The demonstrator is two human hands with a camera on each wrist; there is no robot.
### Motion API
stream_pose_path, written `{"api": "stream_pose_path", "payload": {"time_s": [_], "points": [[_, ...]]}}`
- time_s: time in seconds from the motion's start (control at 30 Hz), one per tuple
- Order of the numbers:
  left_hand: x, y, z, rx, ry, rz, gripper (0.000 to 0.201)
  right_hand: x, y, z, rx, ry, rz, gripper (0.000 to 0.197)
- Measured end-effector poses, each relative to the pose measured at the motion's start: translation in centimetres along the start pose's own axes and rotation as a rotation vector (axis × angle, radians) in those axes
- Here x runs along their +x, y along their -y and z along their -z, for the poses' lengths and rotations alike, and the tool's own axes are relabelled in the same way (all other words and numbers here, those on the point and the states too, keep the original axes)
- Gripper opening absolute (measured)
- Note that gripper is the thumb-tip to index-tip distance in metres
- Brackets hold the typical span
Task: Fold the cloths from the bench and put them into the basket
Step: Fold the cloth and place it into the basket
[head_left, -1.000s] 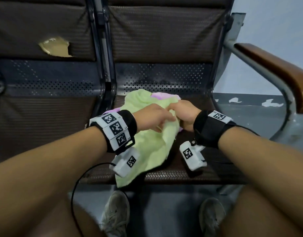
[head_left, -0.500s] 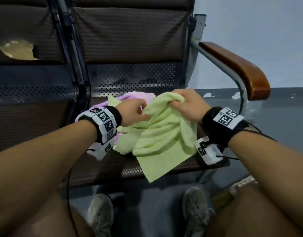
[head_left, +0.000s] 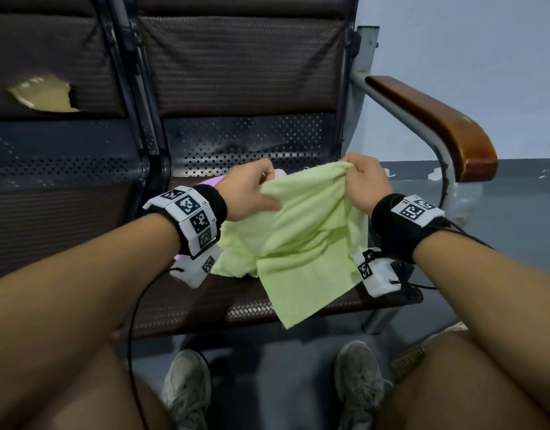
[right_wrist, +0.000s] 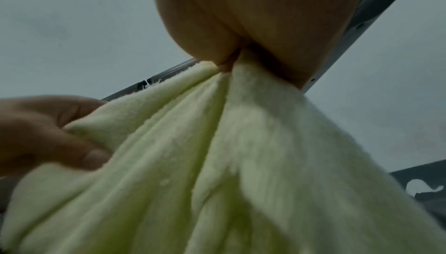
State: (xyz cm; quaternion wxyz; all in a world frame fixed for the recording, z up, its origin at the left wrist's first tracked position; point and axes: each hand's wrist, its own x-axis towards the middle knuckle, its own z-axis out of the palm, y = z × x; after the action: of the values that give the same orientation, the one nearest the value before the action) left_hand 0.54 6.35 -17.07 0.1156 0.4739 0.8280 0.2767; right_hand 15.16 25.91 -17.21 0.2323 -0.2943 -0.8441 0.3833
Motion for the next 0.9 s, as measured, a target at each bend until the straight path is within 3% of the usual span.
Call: {"api": "stream_pose_path", "payload": {"time_s": [0.07, 0.17, 0.27, 0.33, 0.4, 0.5, 0.67, 0.77, 0.9], "points": [[-0.1, 0.6, 0.3, 0.149, 0.01, 0.057, 0.041, 0.1, 0.1, -0.1, -0.051, -0.031, 0.012, 0.032], [0.0, 1.1, 0.9, 0.365, -0.139, 0.071, 0.031, 0.2, 0.0, -0.2, -0.208, 0.009, -0.021, 0.025], [-0.2, 0.8, 0.8, 0.155, -0.214, -0.02, 0.029, -0.5, 0.3, -1.1, -0.253, 0.255, -0.031, 0.023], [-0.5, -0.1, 0.3, 0.029, -0.168, -0.097, 0.022, -1.3, 1.0, -2.1, -0.134, 0.459, 0.064, 0.039], [-0.7, -0.7, 0.0, -0.035, -0.125, -0.144, 0.027, -1.9, 1.8, -3.1, -0.049, 0.539, 0.156, 0.039], [-0.5, -0.9, -0.1, 0.024, -0.105, -0.151, 0.034, -1.9, 2.2, -3.4, -0.09, 0.459, 0.189, 0.022], [-0.6, -0.2, -0.1, 0.183, -0.124, -0.089, 0.029, -1.7, 1.1, -2.5, -0.175, 0.398, 0.168, 0.028], [-0.4, 0.1, 0.2, 0.297, -0.175, -0.015, 0.027, -1.4, 0.8, -2.1, -0.252, 0.381, 0.212, 0.01], [0.0, 0.7, 0.3, 0.35, -0.079, 0.054, 0.029, -0.5, 0.3, -0.9, -0.346, 0.121, 0.178, 0.015]]}}
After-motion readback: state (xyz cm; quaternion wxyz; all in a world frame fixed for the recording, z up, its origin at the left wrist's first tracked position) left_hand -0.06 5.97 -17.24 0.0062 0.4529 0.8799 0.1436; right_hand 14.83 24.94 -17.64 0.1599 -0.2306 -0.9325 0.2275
